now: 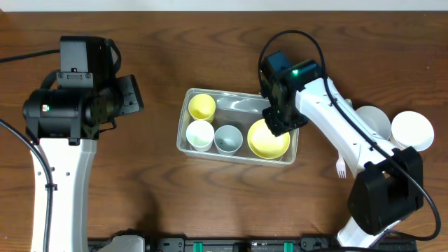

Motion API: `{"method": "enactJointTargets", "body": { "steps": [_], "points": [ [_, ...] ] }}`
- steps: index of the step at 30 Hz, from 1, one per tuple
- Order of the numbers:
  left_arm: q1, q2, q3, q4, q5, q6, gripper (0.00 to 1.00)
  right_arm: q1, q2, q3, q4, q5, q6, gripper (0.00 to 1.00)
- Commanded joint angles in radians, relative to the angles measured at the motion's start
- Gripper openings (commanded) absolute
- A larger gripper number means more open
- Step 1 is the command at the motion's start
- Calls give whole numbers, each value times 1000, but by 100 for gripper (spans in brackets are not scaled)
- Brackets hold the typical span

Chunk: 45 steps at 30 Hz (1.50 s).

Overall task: Pack container
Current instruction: 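Place the yellow bowl into the container's right side, then move the right gripper back and grasp the light blue bowl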

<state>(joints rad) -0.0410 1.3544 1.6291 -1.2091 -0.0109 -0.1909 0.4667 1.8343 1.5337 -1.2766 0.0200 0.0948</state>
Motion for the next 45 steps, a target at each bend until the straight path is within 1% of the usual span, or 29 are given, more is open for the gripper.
{"method": "enactJointTargets", "body": {
  "steps": [1,4,7,9,10,13,17,23,32,37,38,39,42,45],
  "points": [
    [4,6,11,-7,-9,-13,61,-21,-6,15,10,21,13,41],
    [4,6,11,-7,-9,-13,61,-63,-32,69,6,68,75,43],
    [4,6,11,-8,-9,-13,61,-151,-81,138,6,100,123,47],
    [4,6,11,-10,-9,-13,61,-232,-114,172,19,119,145,59],
    [4,6,11,-10,-9,-13,61,-273,-127,178,33,119,145,61],
    [4,6,11,-10,-9,-13,61,-414,-138,178,60,109,145,62],
    [4,6,11,-10,-9,-13,61,-550,-93,149,38,42,143,61],
    [4,6,11,-11,-8,-13,61,-614,-11,69,43,47,132,63],
    [4,6,11,-14,-8,-13,61,-624,107,-32,88,47,133,61],
    [4,6,11,-18,-9,-13,61,-623,156,-47,84,42,131,51],
    [4,6,11,-19,-9,-13,61,-622,162,-48,84,42,132,46],
    [4,6,11,-20,-9,-13,61,-622,164,-50,83,42,132,37],
    [4,6,11,-21,-9,-13,61,-620,173,-52,81,42,133,18],
    [4,6,11,-21,-9,-13,61,-617,176,-53,80,42,133,6]
  ]
}}
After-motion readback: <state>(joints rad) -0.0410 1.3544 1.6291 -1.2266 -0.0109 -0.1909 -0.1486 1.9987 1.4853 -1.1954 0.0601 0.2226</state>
